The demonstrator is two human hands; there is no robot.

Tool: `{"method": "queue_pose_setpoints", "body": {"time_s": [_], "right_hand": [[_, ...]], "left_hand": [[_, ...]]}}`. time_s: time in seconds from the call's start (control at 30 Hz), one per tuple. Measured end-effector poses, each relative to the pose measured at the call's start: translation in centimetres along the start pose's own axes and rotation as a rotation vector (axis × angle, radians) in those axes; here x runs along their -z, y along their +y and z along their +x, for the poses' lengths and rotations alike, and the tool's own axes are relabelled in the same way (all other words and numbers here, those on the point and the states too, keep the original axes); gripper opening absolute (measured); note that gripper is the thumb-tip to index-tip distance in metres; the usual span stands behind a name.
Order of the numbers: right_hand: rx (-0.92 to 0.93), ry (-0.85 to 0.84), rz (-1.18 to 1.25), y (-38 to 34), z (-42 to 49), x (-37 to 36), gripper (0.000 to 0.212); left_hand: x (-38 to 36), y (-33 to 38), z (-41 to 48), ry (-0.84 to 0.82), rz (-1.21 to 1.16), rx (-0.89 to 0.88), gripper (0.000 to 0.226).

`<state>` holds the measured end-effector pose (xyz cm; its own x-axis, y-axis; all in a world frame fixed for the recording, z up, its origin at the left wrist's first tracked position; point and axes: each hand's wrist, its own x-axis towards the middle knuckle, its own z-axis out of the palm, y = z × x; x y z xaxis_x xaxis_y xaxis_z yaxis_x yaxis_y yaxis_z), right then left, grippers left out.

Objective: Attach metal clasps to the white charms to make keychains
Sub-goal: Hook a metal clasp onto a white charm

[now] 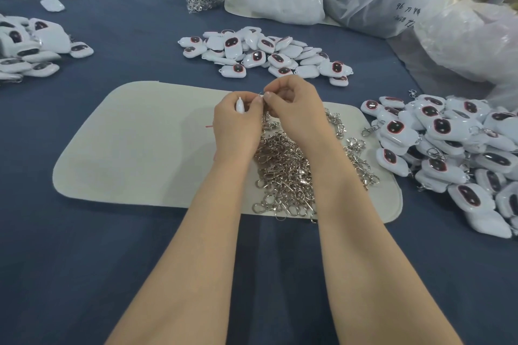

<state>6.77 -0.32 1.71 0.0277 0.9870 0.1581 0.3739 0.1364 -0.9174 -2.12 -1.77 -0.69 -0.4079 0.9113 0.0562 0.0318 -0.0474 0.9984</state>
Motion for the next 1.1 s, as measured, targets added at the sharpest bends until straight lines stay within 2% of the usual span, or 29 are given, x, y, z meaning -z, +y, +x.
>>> {"method": "queue_pose_setpoints", "body": {"time_s": [0.13, 0.3, 0.43, 0.63, 0.83, 1.1], "right_hand": [[0.023, -0.017, -0.054, 0.11, 0.0, -0.04, 0.008], [0.024, -0.063, -0.034, 0.02, -0.22, -0.05, 0.018], [0.022, -0.086, -0.054, -0.2, -0.31, -0.06, 0.015], [0.028, -0.078, -0.072, -0.16, -0.31, -0.15, 0.01], [0.054, 0.012, -0.147, 0.19, 0.03, -0.2, 0.011], [0.104, 0.026, -0.151, 0.29, 0.01, -0.31, 0.011]], "left_hand": [[0.04, 0.04, -0.03, 0.027, -0.011, -0.019, 0.018], [-0.01, 0.17, -0.26, 0.057, 0.105, -0.111, 0.007], [-0.09, 0.35, -0.53, 0.068, 0.199, -0.178, 0.007], [-0.15, 0.57, -0.66, 0.096, 0.208, -0.179, 0.006], [-0.03, 0.41, -0.75, 0.066, 0.235, -0.158, 0.005], [0.06, 0.51, -0.61, 0.079, 0.248, -0.139, 0.013]]}}
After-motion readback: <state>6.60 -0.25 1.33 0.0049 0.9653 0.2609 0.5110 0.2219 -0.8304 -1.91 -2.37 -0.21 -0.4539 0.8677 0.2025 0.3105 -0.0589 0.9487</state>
